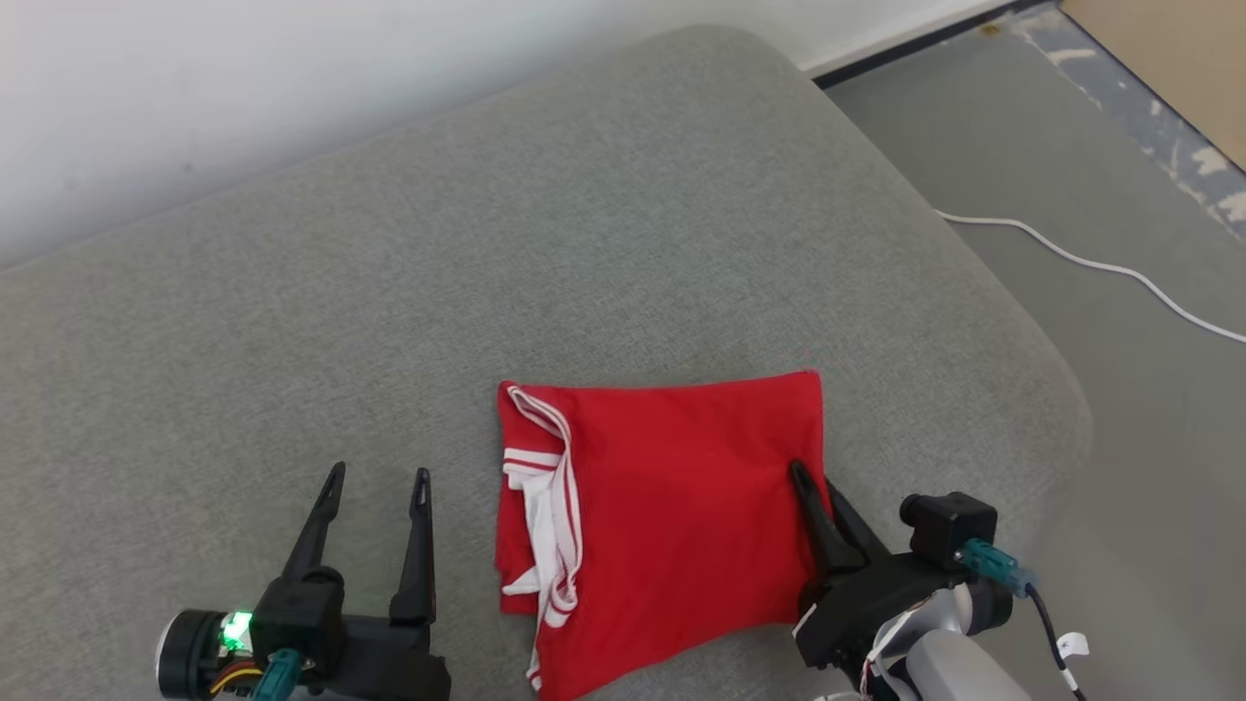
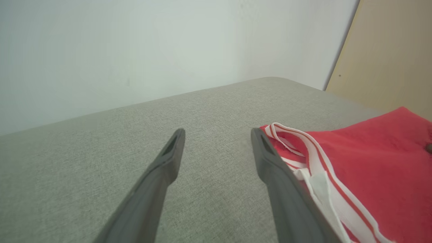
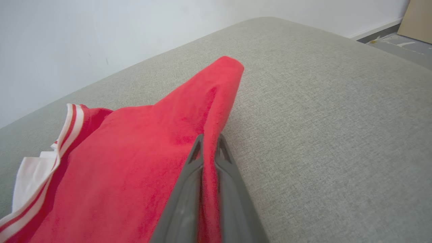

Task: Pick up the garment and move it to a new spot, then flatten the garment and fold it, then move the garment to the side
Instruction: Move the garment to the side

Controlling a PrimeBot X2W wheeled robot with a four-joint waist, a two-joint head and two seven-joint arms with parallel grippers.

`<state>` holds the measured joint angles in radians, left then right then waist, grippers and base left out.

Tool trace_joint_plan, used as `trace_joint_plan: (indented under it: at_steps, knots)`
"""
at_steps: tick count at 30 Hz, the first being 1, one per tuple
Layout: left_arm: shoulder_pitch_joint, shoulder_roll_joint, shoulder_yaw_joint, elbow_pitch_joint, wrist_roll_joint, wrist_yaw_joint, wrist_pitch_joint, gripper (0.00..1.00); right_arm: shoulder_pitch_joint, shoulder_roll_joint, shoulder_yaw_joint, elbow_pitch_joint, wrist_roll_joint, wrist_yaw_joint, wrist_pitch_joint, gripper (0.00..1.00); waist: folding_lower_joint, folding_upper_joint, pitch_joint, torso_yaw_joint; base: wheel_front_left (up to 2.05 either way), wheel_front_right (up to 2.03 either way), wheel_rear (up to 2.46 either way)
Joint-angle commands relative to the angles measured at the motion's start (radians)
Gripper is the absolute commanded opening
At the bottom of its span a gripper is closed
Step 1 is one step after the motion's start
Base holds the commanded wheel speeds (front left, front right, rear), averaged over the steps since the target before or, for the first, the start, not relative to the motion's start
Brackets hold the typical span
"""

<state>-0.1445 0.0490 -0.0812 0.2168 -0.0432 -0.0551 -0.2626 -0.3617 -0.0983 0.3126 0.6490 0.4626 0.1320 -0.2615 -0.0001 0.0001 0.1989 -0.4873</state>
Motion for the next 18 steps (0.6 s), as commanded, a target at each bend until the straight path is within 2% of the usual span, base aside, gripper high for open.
trace_joint_plan:
  at_steps: [1,4,10,18]
  knots:
    - [-0.008,0.003,-0.001,0.0,0.011,-0.005,-0.003,1.0,0.003,-0.001,-0.004,-0.011,-0.009,-0.003,-0.004,0.0,0.0001,-0.0001,0.03,-0.013,0.0,0.0,0.0]
    - [-0.018,0.004,-0.004,-0.001,0.021,-0.008,-0.003,1.0,-0.022,-0.016,-0.008,-0.022,-0.02,-0.003,-0.005,0.0,0.0001,-0.0001,0.049,0.019,0.0,0.0,0.0]
    - [-0.045,0.008,-0.016,-0.022,0.04,-0.007,-0.003,1.0,-0.112,-0.067,-0.038,-0.013,-0.05,-0.003,-0.004,0.0,0.0001,-0.0001,0.119,0.133,0.0,0.0,0.0]
    - [-0.097,0.022,-0.036,-0.072,0.061,0.005,-0.003,1.0,-0.314,-0.158,-0.138,0.091,-0.09,-0.003,-0.004,0.0,0.0001,-0.0001,0.252,0.289,0.0,0.0,0.0]
